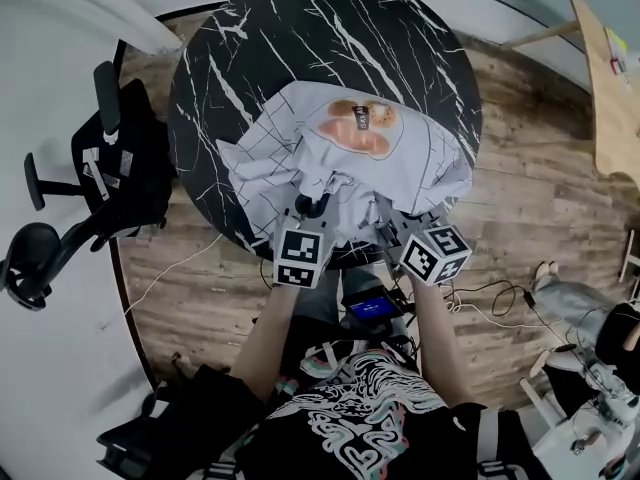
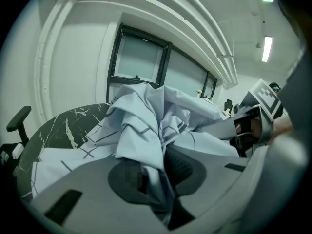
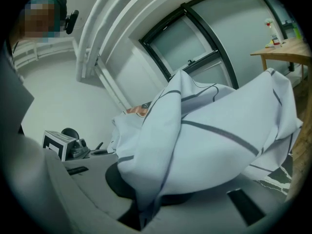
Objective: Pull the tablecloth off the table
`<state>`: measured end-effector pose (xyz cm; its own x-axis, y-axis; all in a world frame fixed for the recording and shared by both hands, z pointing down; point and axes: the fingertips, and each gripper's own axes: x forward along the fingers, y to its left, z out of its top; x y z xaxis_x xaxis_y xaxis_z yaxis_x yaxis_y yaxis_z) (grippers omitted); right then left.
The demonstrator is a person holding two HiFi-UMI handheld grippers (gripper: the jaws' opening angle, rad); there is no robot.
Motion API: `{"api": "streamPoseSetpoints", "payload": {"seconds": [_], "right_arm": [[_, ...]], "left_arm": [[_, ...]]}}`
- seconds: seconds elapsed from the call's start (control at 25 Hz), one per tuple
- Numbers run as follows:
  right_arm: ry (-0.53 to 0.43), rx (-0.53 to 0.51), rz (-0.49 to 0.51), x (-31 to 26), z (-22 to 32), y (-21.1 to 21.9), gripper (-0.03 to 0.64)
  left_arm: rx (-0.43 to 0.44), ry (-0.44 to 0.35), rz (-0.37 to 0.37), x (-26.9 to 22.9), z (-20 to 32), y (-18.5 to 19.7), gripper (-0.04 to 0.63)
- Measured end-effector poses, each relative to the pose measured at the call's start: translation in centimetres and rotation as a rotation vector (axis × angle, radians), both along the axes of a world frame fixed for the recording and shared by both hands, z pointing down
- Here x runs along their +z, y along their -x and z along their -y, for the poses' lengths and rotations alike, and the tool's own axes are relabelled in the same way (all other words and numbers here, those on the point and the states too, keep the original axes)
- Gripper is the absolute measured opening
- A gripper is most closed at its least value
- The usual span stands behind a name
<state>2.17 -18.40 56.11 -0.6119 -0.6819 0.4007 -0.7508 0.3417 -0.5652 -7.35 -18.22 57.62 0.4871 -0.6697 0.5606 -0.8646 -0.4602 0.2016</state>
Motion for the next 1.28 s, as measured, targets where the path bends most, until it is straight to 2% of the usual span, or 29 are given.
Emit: {"api": "streamPoseSetpoints", "payload": {"seconds": [0.36,0.8,1.28], "right_arm": [[-0.109,0.005,-0.046,-2.9,0.0,0.0,0.067],[-0.172,0.032,-0.028,-6.5,0.1,-1.1,0.066],[-0.243,0.032,-0.008,-10.3,0.2,-0.8,0.063]], "left_arm": [[0.014,-0.069,-0.001,-2.6,0.2,-0.2,0.074],[0.038,-0.134,0.008,-6.0,0.4,-1.6,0.072],[0.005,-0.178,-0.010,-9.2,0.4,-1.5,0.072]]}}
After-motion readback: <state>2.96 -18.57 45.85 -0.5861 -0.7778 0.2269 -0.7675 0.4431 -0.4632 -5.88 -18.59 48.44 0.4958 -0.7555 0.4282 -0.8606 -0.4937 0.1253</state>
